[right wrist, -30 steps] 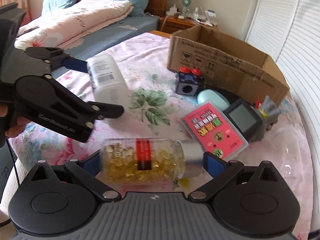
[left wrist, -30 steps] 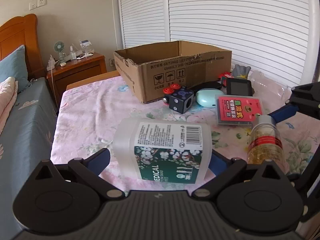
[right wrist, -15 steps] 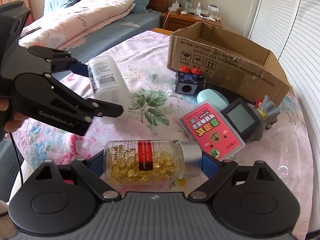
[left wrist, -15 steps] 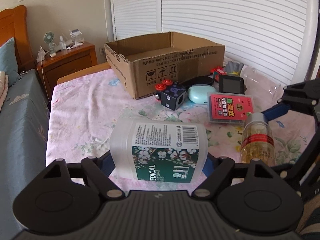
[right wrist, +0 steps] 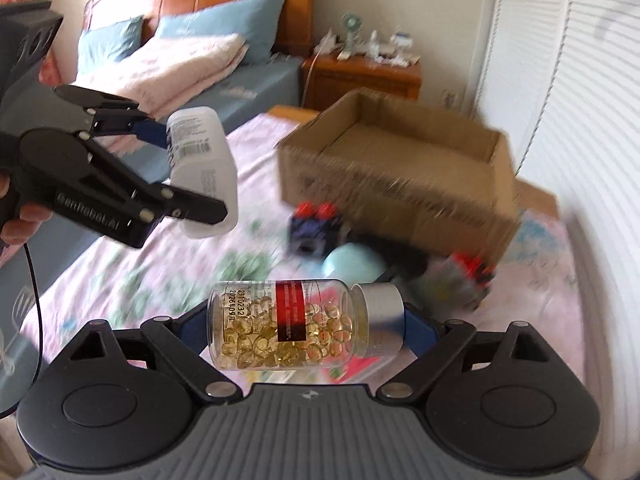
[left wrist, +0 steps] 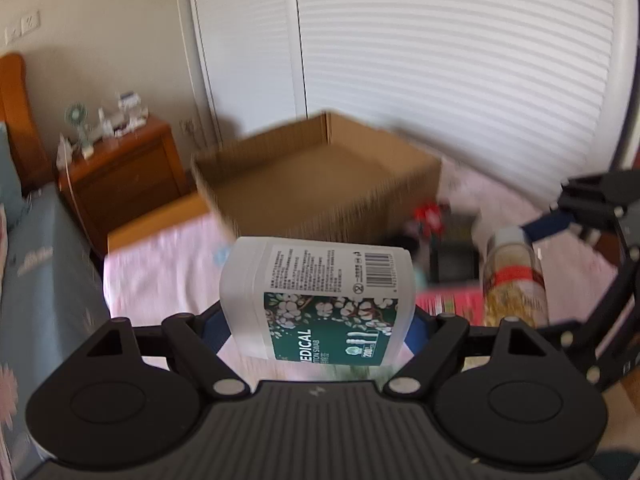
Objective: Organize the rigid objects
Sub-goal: 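Carry both bottles into the cardboard box and open both tools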
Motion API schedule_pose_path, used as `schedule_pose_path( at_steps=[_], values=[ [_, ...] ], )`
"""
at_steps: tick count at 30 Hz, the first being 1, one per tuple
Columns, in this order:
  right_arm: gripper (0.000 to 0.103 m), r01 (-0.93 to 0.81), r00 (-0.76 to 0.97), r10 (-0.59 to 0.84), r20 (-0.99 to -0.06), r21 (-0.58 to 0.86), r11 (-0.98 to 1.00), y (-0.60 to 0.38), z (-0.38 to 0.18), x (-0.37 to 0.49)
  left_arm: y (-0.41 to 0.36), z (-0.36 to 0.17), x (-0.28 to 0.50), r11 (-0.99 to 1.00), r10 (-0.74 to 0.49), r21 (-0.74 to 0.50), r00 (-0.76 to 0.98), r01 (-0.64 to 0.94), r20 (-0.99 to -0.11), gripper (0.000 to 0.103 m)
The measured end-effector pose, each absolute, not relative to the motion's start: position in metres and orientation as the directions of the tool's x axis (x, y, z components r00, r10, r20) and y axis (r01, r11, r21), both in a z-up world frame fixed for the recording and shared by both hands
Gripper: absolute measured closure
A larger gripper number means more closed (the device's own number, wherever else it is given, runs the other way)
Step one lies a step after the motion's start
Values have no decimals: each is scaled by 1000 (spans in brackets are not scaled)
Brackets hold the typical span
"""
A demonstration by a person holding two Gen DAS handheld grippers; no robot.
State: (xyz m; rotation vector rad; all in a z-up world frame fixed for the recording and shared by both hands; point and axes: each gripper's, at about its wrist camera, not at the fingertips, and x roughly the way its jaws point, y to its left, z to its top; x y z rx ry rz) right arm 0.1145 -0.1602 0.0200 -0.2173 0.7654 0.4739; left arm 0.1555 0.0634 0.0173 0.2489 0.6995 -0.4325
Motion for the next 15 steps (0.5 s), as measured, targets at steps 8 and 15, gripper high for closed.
schedule_pose_path(
  at_steps=[8,15],
  values=[
    [7,-421,714,301,-632,-45,906,-187,57,157,27,36,258,890,-253,108,677,443,-692,21],
    [7,-382,745,287,-602,-33,923,-203,71,183,8,15,339,914,-178,124,655,387,-735,15]
  ],
)
